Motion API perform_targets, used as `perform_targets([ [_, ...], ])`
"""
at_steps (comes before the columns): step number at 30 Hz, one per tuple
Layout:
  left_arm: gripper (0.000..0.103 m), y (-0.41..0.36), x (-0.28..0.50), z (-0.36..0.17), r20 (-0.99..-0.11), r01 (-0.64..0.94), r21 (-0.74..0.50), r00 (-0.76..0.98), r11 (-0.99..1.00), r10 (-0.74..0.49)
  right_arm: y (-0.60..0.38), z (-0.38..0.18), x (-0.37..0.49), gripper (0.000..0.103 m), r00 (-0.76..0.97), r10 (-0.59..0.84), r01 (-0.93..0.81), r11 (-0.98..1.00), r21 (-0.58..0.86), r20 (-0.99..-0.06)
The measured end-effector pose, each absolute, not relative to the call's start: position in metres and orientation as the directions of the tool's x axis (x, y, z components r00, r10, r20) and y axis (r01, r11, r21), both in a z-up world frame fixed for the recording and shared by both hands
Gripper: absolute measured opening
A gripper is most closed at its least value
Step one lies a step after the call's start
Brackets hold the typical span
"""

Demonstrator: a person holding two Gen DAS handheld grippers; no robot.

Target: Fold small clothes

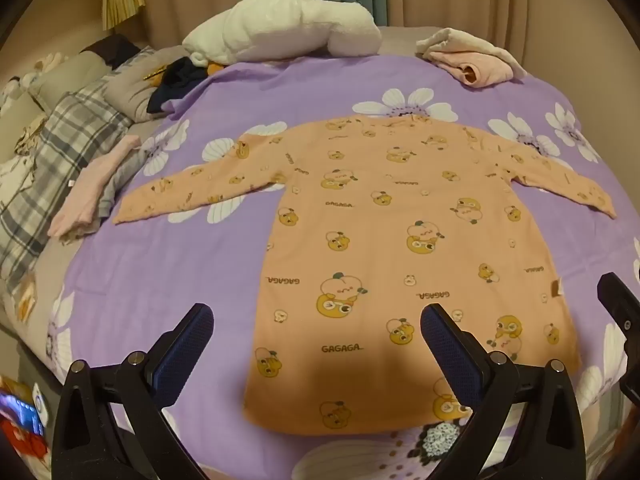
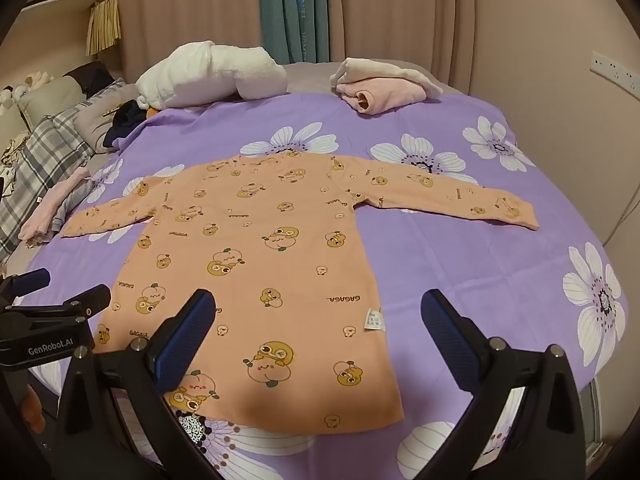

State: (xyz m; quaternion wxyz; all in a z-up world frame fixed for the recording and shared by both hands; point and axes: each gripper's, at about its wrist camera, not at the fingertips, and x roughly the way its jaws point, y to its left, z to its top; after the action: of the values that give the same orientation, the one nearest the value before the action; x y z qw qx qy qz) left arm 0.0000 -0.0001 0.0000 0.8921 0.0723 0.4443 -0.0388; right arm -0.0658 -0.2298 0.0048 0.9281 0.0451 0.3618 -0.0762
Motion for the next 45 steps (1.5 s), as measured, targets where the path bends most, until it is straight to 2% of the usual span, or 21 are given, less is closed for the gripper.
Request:
perform_targets([
  [45,0.102,-0.0036,-0.0066,0.0048,-0.796,0.153,0.078,0.604,0.985,-0.031,-0.2278,-0.0017,-0.0704,0.103,0.726,-0.101,0.174,0.984,0.04,-0.68],
])
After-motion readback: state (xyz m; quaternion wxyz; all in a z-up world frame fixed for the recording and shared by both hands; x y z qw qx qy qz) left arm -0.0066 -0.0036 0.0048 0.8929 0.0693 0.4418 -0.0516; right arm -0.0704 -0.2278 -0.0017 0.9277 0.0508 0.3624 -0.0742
